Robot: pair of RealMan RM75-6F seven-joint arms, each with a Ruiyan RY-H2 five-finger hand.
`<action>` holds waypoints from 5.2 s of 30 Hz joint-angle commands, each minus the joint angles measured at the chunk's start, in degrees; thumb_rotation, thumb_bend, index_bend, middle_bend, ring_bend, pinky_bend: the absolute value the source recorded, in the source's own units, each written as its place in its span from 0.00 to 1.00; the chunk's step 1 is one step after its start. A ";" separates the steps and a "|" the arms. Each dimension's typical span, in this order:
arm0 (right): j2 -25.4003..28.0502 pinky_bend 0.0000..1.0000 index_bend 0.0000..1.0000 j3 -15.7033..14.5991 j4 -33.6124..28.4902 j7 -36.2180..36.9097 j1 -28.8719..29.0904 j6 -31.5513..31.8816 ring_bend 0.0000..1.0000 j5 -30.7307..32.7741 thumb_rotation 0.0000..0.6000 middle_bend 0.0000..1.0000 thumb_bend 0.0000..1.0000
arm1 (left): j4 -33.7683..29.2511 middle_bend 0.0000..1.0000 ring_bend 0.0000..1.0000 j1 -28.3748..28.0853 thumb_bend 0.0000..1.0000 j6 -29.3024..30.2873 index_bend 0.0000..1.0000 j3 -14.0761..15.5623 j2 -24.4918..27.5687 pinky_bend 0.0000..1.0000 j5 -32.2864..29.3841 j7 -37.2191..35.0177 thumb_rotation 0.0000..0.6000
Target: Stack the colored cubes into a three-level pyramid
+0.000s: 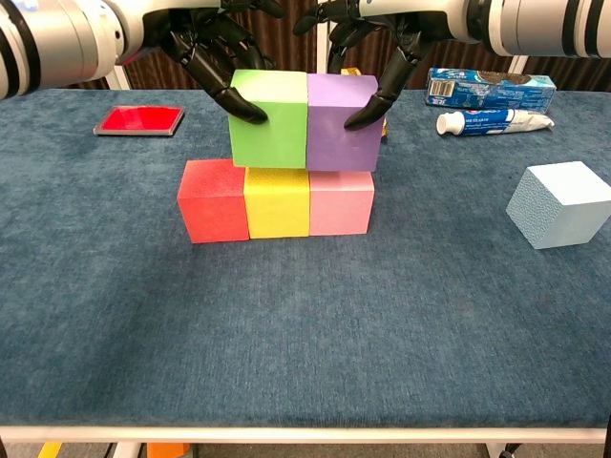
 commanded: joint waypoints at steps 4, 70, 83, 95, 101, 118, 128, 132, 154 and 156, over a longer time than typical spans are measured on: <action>-0.20 0.00 0.00 -0.10 0.28 0.15 0.08 -0.04 0.04 0.01 1.00 0.47 0.13 | 0.07 0.54 0.21 0.12 0.09 0.06 0.03 0.19 -0.07 0.22 0.29 -0.38 1.00; -0.99 0.00 0.00 -0.06 0.80 0.73 1.05 -0.15 0.04 0.69 1.00 0.47 0.13 | 4.00 0.52 0.21 1.94 0.09 -2.38 0.03 1.20 0.13 0.19 7.34 -7.10 1.00; -1.53 0.00 0.00 -0.11 1.69 0.62 1.46 -0.57 0.04 1.13 1.00 0.47 0.13 | 5.32 0.52 0.21 2.50 0.09 -2.49 0.03 1.42 -0.50 0.19 8.50 -8.53 1.00; -2.08 0.00 0.00 -0.51 2.23 -0.07 1.89 -0.97 0.04 2.06 1.00 0.47 0.13 | 7.21 0.52 0.21 3.10 0.09 -3.10 0.03 1.87 -1.20 0.19 10.31 -10.46 1.00; -2.59 0.00 0.00 -0.53 2.86 -0.37 2.22 -1.12 0.04 2.69 1.00 0.47 0.13 | 7.71 0.52 0.21 3.46 0.09 -3.33 0.03 1.93 -1.18 0.19 11.00 -11.35 1.00; -3.65 0.00 0.00 -0.46 3.59 -0.99 2.86 -1.04 0.04 3.72 1.00 0.47 0.13 | 9.31 0.52 0.21 3.95 0.09 -3.83 0.03 1.92 -1.95 0.19 12.23 -12.77 1.00; -3.86 0.00 0.00 -0.56 3.70 -1.34 3.12 -1.14 0.04 4.19 1.00 0.47 0.14 | 9.75 0.52 0.21 4.20 0.09 -4.28 0.03 1.85 -1.95 0.19 12.38 -13.50 1.00; -4.15 0.00 0.00 -0.57 3.85 -1.47 3.29 -1.18 0.04 4.35 1.00 0.47 0.14 | 9.85 0.51 0.21 4.39 0.09 -4.25 0.03 1.94 -2.08 0.19 12.50 -13.68 1.00; -4.49 0.00 0.00 -0.65 4.12 -2.15 3.90 -1.35 0.04 5.24 1.00 0.47 0.14 | 10.49 0.51 0.21 5.26 0.09 -4.00 0.03 2.16 -2.46 0.19 14.00 -14.89 1.00; -4.54 0.00 0.00 -0.67 3.97 -2.44 4.01 -1.25 0.04 5.46 1.00 0.47 0.14 | 10.39 0.51 0.21 5.34 0.09 -3.90 0.03 2.20 -2.46 0.19 14.16 -14.85 1.00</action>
